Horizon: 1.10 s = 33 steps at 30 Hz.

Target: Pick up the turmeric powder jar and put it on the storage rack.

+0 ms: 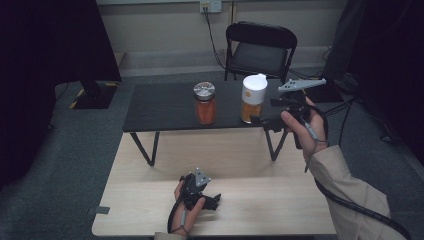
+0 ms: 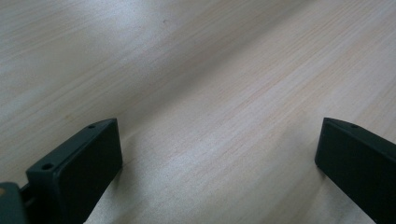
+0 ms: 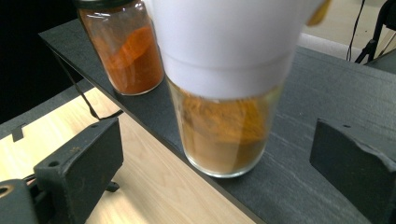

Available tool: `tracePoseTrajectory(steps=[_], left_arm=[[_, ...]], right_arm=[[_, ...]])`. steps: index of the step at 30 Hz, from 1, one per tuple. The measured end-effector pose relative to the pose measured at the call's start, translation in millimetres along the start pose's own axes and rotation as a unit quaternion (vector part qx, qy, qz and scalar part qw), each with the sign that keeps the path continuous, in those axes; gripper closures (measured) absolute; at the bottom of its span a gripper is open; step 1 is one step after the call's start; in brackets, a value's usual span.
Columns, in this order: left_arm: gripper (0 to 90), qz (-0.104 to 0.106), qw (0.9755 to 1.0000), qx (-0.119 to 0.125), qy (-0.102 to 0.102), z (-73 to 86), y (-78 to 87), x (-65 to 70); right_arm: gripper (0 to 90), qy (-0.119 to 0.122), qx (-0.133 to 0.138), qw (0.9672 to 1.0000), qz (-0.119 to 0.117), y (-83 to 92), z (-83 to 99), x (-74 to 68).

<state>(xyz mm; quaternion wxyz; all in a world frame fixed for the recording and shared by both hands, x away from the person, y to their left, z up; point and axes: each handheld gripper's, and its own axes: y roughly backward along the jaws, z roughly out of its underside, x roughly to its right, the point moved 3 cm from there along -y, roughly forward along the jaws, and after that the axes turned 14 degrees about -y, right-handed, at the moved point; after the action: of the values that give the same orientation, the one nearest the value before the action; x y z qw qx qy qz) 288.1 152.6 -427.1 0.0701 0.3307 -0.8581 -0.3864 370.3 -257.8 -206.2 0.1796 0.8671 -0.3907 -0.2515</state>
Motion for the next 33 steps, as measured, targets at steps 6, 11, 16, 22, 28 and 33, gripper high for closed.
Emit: tracePoseTrajectory(steps=[6, 11, 16, 22, 28, 33], left_arm=[[0.1, -0.001, 1.0, 0.001, 0.0, 0.2, -0.1, 0.2], [0.1, -0.001, 1.0, 0.001, 0.001, 0.3, -0.1, 0.4], [0.1, -0.001, 1.0, 0.001, 0.0, 0.4, -0.1, 0.4], [0.1, -0.001, 1.0, 0.001, 0.0, 0.4, -0.2, 0.4], [0.1, -0.001, 1.0, 0.002, 0.0, 0.5, -0.2, 0.5], [0.1, -0.001, 1.0, 0.002, 0.0, 0.5, -0.2, 0.5]], right_arm=[[1.9, -0.007, 0.007, 0.9999, -0.007, 3.7, 10.2, 6.1], [1.9, 0.007, 0.001, 1.0, 0.0, 4.6, 18.5, 3.9], [1.9, 0.017, -0.002, 0.9998, -0.004, 5.2, 25.0, 1.1], [1.9, 0.021, -0.005, 0.9997, -0.011, 4.5, 32.7, -1.2], [1.9, 0.025, -0.004, 0.9996, -0.015, 5.9, 39.6, -2.0], [1.7, 0.029, -0.004, 0.9994, -0.015, 7.2, 43.3, -3.5]])
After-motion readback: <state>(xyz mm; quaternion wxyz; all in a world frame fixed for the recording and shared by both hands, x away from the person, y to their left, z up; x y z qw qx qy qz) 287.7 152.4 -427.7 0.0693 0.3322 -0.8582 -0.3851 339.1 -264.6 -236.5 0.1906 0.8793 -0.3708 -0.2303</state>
